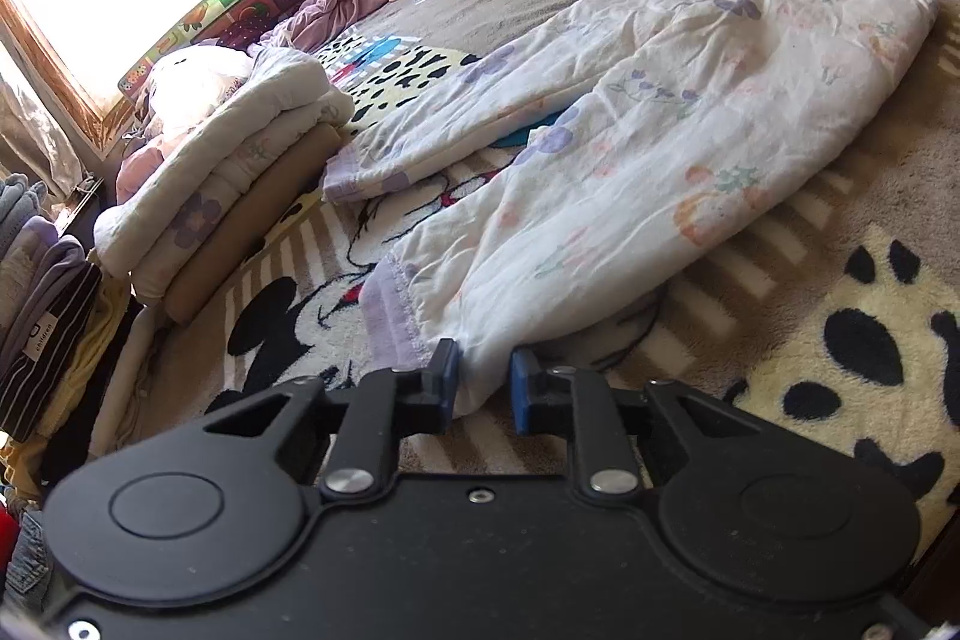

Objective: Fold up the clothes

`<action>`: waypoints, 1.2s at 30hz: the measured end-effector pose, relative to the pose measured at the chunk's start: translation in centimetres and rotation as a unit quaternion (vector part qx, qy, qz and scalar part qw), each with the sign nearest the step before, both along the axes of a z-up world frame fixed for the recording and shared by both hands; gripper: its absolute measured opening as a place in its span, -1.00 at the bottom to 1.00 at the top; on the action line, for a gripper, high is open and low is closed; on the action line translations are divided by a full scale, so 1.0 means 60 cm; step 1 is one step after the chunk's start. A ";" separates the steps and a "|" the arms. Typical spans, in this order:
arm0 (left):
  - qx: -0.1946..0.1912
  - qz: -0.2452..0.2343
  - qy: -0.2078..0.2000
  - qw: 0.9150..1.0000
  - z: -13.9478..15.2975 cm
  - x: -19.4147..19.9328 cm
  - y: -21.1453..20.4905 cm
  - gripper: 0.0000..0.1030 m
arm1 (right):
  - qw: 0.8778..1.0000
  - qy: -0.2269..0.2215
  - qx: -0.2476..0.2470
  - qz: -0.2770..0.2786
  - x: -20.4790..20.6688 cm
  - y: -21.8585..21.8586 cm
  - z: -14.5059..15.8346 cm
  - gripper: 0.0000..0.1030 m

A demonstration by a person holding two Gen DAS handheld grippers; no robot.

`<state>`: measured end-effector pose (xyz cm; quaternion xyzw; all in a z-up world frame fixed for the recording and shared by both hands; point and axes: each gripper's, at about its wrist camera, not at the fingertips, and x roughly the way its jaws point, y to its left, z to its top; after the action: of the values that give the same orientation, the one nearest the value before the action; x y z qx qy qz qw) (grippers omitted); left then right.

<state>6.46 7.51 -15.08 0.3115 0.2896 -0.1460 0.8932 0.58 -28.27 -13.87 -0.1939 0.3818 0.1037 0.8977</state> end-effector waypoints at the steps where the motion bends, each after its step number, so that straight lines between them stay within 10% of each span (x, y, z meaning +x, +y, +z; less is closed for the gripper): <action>1: -0.001 -0.001 -0.006 1.000 0.002 -0.002 -0.001 -0.74 | 1.000 -0.001 -0.007 0.016 -0.005 0.005 -0.002 0.90; 15: -0.003 0.004 -0.005 1.000 -0.005 0.001 -0.001 -0.76 | 0.990 -0.018 -0.111 0.086 0.022 0.037 -0.030 0.31; 26: -0.002 -0.032 -0.015 0.999 0.032 -0.043 0.007 -0.87 | 0.984 0.028 -0.113 0.137 0.018 0.029 -0.002 -0.86; 31: -0.005 -0.035 -0.008 0.999 0.030 -0.044 0.017 -0.83 | 0.980 0.044 -0.106 0.161 -0.026 0.025 0.026 -0.97; 36: -0.023 -0.029 0.005 0.999 0.047 -0.033 0.017 -0.39 | 0.988 0.013 -0.062 0.140 -0.029 0.014 0.046 -0.86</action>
<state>4.51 8.53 -12.26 0.2980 0.2813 -0.1803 0.8942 -1.16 -27.46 -11.10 -0.2994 0.3679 0.2071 0.8556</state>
